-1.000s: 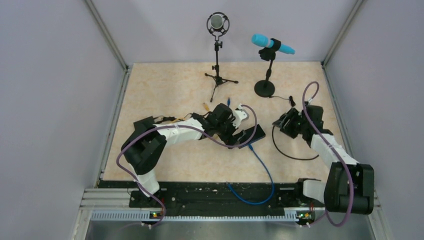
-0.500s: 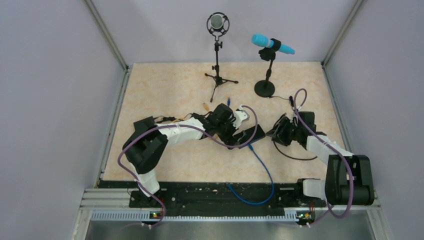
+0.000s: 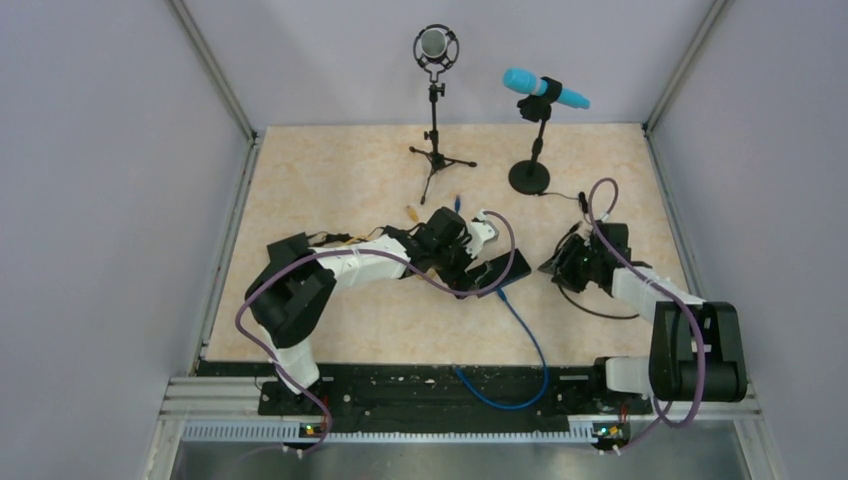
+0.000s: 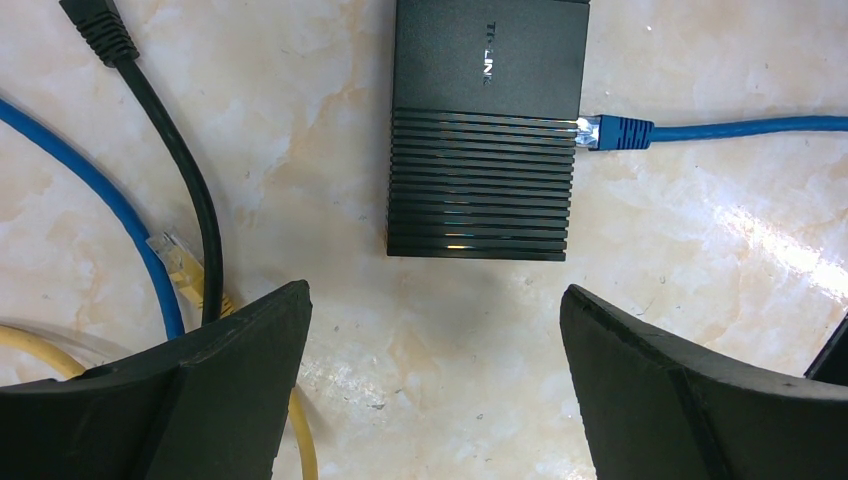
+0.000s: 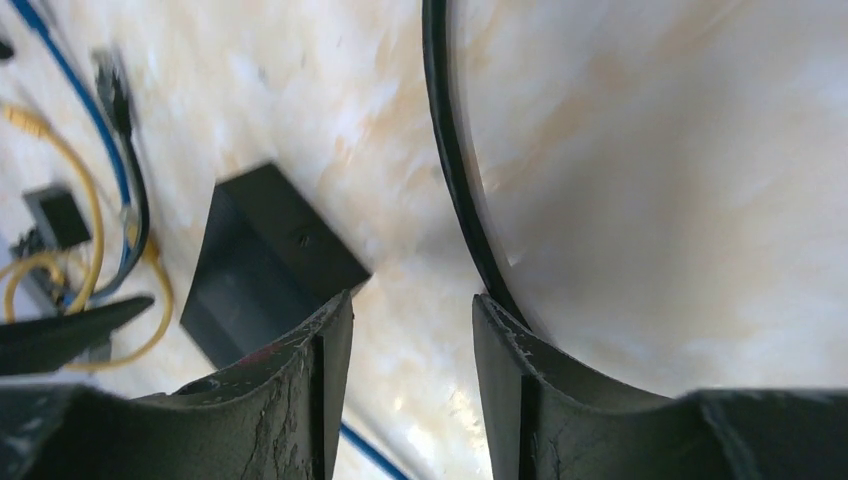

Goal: Pull the plug from the switch port
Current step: Move the connector to the center of the board, then pull the connector from the switch port.

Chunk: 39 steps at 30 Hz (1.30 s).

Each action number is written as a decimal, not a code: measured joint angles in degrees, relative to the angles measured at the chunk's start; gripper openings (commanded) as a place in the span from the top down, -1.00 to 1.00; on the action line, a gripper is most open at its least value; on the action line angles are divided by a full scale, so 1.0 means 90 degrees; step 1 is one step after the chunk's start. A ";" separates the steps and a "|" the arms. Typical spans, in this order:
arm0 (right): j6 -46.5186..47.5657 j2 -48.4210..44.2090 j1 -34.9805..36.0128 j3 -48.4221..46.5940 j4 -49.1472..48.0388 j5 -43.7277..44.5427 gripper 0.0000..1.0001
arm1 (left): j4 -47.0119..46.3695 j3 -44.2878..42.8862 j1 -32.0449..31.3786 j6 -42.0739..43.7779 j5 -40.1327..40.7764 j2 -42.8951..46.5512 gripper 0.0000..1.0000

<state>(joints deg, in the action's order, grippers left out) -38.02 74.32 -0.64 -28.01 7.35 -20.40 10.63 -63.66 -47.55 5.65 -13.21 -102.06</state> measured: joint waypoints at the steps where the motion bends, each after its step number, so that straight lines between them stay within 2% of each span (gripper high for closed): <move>1: 0.0022 0.0051 -0.0044 -0.0078 0.0000 0.0141 0.04 | 0.0000 0.0000 0.0000 0.0000 0.0000 0.0000 -0.97; 5: 0.0245 0.0372 -0.0459 -0.0444 0.0027 0.0423 0.04 | 0.0007 0.0000 0.0000 0.0002 -0.0002 0.0000 -0.98; 10: 0.0505 0.0583 -0.0590 -0.0663 0.0017 -0.0024 0.03 | 0.0012 -0.0005 0.0000 0.0032 -0.0049 -0.0015 -0.97; 19: 0.0206 0.0053 0.0155 0.0104 -0.0316 -0.0828 0.01 | 0.0029 -0.0333 -0.0002 0.0165 -0.0253 -0.0381 -0.97; 28: -0.0257 -0.0066 0.0204 0.0765 -0.1069 -0.1481 0.00 | 0.0058 -0.0656 -0.0090 0.0401 -0.0437 -0.0840 -0.97; 39: -0.0641 0.0362 0.0447 0.0889 -0.1848 -0.1889 0.00 | -0.0012 -0.0675 -0.0129 0.0481 -0.0413 -0.0942 -0.78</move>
<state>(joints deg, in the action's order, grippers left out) -43.79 77.58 3.38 -20.01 -9.28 -37.41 10.52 -69.73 -48.71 9.98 -16.93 -110.54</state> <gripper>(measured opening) 0.496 0.912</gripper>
